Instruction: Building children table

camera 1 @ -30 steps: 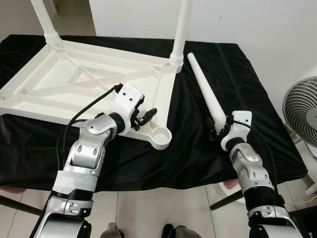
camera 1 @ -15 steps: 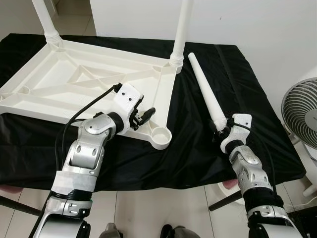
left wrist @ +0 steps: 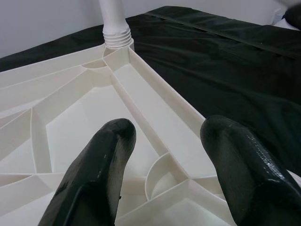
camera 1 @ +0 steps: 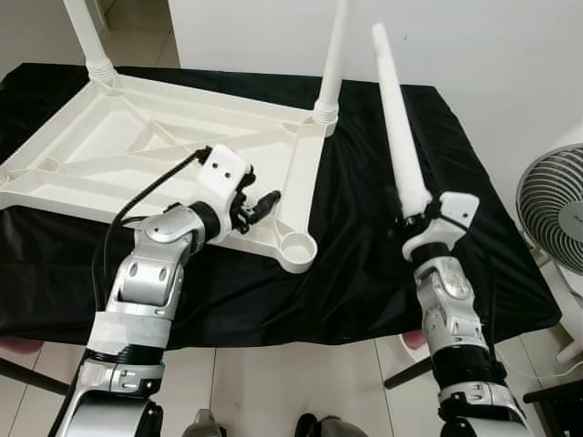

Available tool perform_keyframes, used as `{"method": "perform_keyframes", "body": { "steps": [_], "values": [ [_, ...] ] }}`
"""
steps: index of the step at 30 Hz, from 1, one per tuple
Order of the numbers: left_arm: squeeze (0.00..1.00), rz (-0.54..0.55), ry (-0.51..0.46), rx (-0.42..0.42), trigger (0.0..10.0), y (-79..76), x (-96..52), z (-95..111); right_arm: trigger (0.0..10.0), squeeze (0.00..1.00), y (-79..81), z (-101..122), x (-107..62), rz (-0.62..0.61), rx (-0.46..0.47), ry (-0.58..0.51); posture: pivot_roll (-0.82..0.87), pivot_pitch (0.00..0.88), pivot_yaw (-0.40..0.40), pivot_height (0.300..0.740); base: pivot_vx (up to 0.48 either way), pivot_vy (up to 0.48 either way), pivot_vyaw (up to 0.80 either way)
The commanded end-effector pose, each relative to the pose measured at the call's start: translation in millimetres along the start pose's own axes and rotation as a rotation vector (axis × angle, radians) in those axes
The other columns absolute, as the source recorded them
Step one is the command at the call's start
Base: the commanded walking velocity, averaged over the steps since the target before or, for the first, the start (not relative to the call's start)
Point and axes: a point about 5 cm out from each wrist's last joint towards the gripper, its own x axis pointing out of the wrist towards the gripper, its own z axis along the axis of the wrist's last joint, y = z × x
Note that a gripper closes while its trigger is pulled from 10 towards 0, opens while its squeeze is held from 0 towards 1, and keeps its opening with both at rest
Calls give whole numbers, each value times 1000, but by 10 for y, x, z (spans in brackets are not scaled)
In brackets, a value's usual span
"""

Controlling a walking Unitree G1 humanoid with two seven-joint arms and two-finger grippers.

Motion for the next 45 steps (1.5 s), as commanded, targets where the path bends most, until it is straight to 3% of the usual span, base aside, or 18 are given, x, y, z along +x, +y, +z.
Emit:
{"method": "perform_keyframes", "body": {
  "steps": [1,2,6,9,13,16,21,27,29,36,45],
  "values": [
    [0,21,-7,-9,10000,10,15,8,10000,0,22,140,57,7,-14,-73,113,49,-58,740,0,0,0],
    [0,21,-7,-9,10000,10,15,8,10000,0,22,140,57,7,-14,-73,113,49,-58,740,0,0,0],
    [0,-10,-13,-15,10000,-5,39,39,10000,0,200,538,329,72,-39,-230,111,55,-45,740,0,0,0],
    [0,-14,-13,-16,10000,-5,42,41,10000,0,223,578,350,77,-44,-248,111,55,-45,740,0,0,0],
    [0,-30,-12,-5,10000,4,73,66,10000,0,451,1095,580,162,-79,-438,114,67,-29,740,0,0,0],
    [0,-35,-12,-2,10000,9,79,75,10000,0,524,1247,621,190,-94,-496,115,69,-29,740,0,0,0],
    [0,-53,-20,-12,10000,-3,92,94,10000,0,615,1285,619,247,-100,-510,120,73,-30,740,0,0,0],
    [0,-93,-30,-43,10000,17,83,109,10000,0,638,1050,538,297,-120,-424,121,75,-31,740,0,0,0],
    [1000,-106,-43,-64,10000,51,72,126,10000,0,637,955,488,307,-124,-383,127,79,-33,740,0,0,0],
    [1000,-124,-97,-123,10000,144,56,272,10000,0,661,785,329,338,-119,-309,133,85,-53,740,0,0,0],
    [1000,-130,-104,-135,10000,152,57,292,10000,0,660,763,306,341,-123,-302,133,85,-53,740,0,0,0]
  ]
}}
